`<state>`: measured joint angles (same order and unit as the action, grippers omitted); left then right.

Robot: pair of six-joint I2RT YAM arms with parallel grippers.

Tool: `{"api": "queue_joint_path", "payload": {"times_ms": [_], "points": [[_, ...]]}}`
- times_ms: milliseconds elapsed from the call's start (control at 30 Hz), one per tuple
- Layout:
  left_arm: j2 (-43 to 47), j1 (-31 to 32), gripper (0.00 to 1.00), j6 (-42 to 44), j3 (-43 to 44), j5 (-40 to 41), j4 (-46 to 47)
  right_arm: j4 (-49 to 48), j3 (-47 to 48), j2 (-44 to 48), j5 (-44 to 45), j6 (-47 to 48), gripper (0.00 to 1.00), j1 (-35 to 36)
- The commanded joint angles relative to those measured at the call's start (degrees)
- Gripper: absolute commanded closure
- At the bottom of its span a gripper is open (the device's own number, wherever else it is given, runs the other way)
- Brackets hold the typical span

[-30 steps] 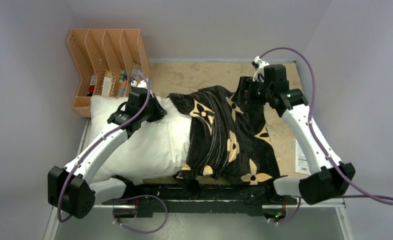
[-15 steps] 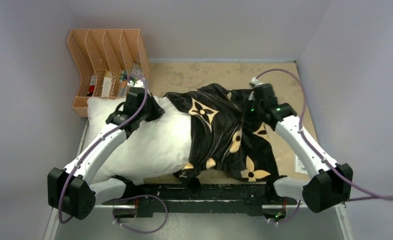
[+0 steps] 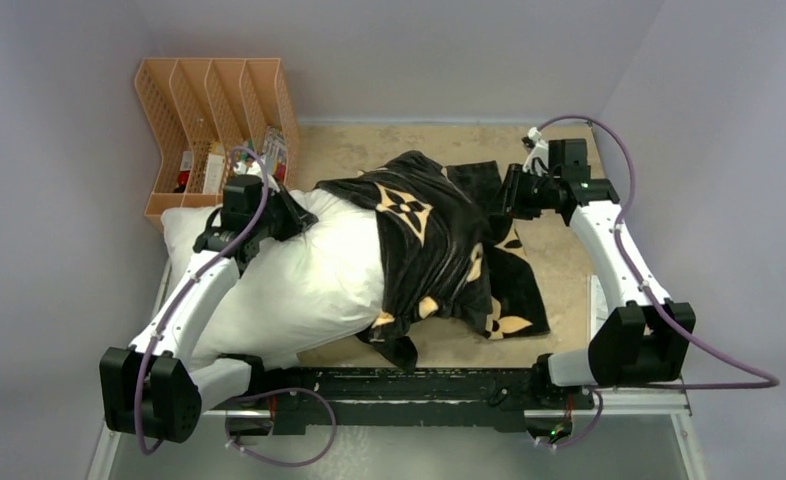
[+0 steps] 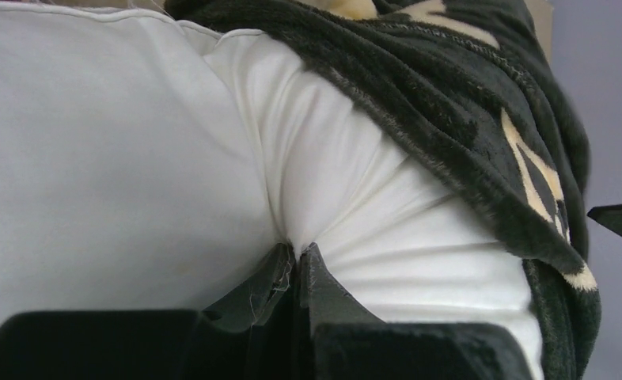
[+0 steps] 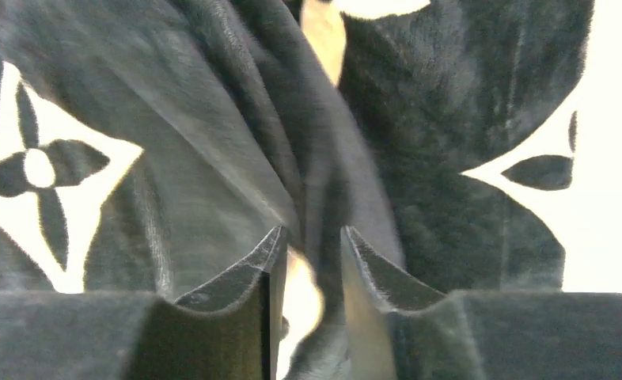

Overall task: Remove the pillowcase from the pillow
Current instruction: Remove the pillow from the pillowcase.

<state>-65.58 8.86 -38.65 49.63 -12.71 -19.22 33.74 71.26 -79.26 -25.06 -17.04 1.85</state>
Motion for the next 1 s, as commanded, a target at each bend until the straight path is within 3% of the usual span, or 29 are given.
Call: {"api": "queue_joint_path", "payload": {"times_ms": [0,133,233,367,500,633,700,800,833,867,967], "points": [[0.02,-2.94,1.0,8.91,0.33,-0.65,-12.02,2.15,3.27,1.43,9.71,5.75,0.55,8.13],[0.37,-2.6,0.95,10.95,2.76,1.98,-14.39,1.3,2.34,5.98,25.42,-0.69,0.34,19.14],[-0.21,-2.58,0.95,11.45,3.36,3.11,-15.47,-0.85,2.28,9.19,30.41,-2.8,0.33,26.98],[-0.26,-2.54,0.91,10.82,3.28,2.57,-14.8,-3.25,2.69,9.81,39.59,-3.25,0.3,43.93],[-0.14,-2.45,0.76,11.81,4.49,1.83,-15.63,-5.12,2.61,4.74,41.18,-5.21,0.28,54.78],[1.25,-1.5,0.61,13.15,6.81,2.1,-17.67,-4.15,1.28,-1.13,45.2,-10.18,0.28,59.24],[2.26,-0.32,0.54,14.11,8.54,2.58,-19.07,2.26,1.46,-3.72,52.63,-17.62,0.36,59.32],[3.56,4.07,0.44,15.27,12.34,6.87,-22.3,3.37,-0.08,-2.53,58.73,-17.39,0.6,57.01],[3.94,6.34,0.43,15.29,13.6,9.48,-23.1,0.65,-0.92,-0.93,56.27,-14.57,0.78,54.62],[4.28,8.5,0.43,15.09,15.02,11.92,-23.93,-2.54,-1.73,0.83,52.05,-12.34,0.91,51.84],[5.74,14.36,0.37,14.92,16.55,17.83,-24.96,-10.49,-4.83,5.86,40.8,-8.3,1.0,45.29]]}}
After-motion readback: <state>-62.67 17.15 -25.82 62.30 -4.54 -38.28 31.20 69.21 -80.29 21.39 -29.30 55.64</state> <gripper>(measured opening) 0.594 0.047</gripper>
